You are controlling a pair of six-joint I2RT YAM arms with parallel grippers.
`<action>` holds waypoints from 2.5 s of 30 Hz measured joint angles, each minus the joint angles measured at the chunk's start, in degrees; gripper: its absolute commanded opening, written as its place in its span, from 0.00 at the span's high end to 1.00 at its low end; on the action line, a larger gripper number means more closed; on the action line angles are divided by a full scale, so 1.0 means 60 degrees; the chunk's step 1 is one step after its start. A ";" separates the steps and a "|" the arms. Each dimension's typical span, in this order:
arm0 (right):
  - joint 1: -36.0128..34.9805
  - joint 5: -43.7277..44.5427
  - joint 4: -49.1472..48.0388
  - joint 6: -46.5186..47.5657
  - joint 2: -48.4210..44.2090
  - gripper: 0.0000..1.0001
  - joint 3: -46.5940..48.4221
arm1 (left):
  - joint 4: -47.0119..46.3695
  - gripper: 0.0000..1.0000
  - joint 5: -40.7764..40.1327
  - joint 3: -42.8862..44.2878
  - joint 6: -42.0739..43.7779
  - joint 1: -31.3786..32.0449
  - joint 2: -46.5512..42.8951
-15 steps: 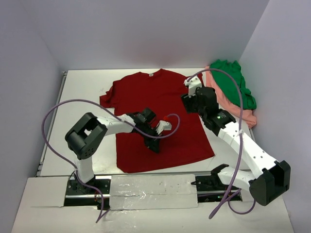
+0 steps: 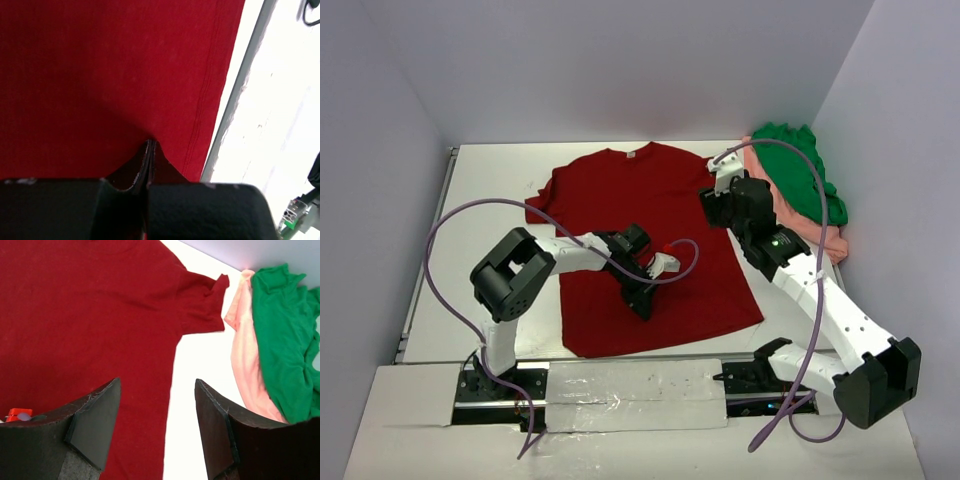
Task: Fold and stack the t-shirts
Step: Flatten out the tshirt
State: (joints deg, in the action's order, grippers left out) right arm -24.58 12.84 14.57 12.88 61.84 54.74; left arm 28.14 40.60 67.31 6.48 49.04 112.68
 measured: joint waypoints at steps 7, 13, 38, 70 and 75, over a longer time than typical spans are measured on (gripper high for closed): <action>0.0142 0.0022 -0.0007 0.0000 -0.0313 0.33 0.0000 | 0.1741 1.00 -0.0521 -0.0066 0.0514 -0.0849 -0.0219; 0.0160 0.0000 0.0033 0.0004 -0.0353 0.33 0.0098 | 0.3599 1.00 -0.1661 -0.0572 0.1060 -0.2922 -0.0678; 0.0393 -0.3439 0.2947 0.0364 0.6896 1.00 0.6273 | 0.5712 1.00 -0.5909 -0.1668 0.3402 -0.9184 -0.1443; -0.0149 -0.6513 0.5231 -0.0790 1.2910 1.00 1.0779 | 0.4878 1.00 -0.5490 -0.1650 0.3355 -0.9187 -0.2288; -0.0149 -0.5570 0.5417 -0.0911 1.2586 1.00 1.0189 | 0.4921 1.00 -0.5391 -0.1483 0.3351 -0.9187 -0.2659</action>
State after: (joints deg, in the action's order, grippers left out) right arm -25.47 -20.58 47.07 7.42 137.36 115.87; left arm 57.67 8.25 58.41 26.59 -6.09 96.73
